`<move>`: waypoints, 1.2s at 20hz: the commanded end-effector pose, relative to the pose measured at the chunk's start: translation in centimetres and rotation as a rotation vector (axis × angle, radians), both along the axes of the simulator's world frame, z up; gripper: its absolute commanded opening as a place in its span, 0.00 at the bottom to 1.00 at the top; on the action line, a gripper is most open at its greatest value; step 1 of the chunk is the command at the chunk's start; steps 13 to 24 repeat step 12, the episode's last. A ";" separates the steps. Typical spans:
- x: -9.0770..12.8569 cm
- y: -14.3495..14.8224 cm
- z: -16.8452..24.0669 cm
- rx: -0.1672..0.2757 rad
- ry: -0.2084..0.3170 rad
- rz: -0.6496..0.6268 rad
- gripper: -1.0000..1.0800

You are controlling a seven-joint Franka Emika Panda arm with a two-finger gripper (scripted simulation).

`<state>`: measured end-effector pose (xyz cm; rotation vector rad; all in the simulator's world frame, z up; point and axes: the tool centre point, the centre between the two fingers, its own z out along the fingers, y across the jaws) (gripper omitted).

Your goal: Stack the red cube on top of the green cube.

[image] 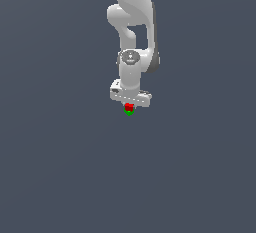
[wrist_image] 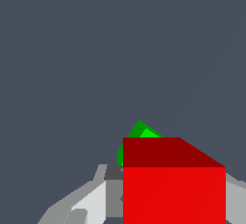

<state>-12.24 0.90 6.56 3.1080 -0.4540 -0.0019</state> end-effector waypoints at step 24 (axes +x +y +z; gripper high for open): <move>-0.2 -0.2 -0.2 0.000 -0.001 0.001 0.96</move>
